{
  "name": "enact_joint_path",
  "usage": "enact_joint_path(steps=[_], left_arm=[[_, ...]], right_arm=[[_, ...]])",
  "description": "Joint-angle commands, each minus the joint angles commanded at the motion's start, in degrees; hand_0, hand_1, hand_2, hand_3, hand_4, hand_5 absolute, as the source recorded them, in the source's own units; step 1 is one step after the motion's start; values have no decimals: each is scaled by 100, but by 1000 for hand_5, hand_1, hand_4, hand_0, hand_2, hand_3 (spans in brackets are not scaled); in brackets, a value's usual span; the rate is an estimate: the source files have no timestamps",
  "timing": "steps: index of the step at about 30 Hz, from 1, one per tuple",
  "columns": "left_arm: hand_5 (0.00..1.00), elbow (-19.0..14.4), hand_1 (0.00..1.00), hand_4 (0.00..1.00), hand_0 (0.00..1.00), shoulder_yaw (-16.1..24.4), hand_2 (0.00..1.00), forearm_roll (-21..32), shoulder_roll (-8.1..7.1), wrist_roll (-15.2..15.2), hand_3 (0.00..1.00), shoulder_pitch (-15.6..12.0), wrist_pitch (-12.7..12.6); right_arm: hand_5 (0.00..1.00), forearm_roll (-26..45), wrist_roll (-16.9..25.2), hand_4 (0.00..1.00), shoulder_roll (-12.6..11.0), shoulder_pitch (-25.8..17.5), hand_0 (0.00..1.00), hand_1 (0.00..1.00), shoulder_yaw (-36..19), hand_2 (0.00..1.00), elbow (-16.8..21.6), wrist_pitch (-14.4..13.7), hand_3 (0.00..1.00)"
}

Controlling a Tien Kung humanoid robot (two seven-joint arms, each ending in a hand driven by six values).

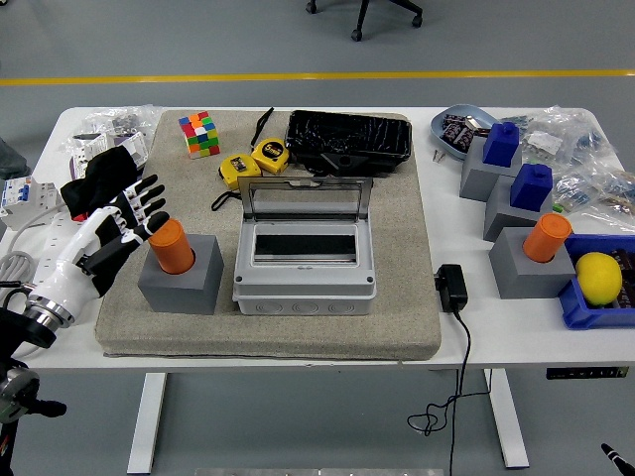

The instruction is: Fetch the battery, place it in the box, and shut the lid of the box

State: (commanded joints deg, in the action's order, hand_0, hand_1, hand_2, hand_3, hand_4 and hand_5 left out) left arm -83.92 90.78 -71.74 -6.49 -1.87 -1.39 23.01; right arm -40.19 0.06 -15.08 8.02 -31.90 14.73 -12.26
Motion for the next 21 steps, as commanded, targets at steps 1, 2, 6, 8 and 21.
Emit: enact_joint_path(steps=[1, 2, 6, 8, 21], left_arm=[[352, 25, 951, 998, 980, -16, 909, -28, -10, -8, 931, 21, 30], [352, 39, 951, 998, 980, -25, 909, -47, -16, -12, 931, 33, 47], [352, 115, 951, 998, 980, -85, 909, -176, -44, -21, 931, 107, 144], [219, 188, 966, 998, 991, -106, 923, -224, -50, 8, 962, 150, 86], [98, 258, 934, 998, 931, -75, 892, -532, -14, 221, 905, 198, -443]], right_arm=[[998, 4, 0, 998, 1, -1, 854, 841, 10, 805, -1, 1, 824], [998, 7, 0, 998, 1, -2, 854, 841, 16, 805, -1, 1, 824], [998, 25, 8, 998, -13, 4, 854, 841, 44, 805, -1, 3, 824], [998, 40, 14, 998, -19, 10, 854, 841, 55, 804, -6, 3, 824], [998, 55, 22, 998, -11, -11, 854, 842, 77, 803, -4, 12, 823]])
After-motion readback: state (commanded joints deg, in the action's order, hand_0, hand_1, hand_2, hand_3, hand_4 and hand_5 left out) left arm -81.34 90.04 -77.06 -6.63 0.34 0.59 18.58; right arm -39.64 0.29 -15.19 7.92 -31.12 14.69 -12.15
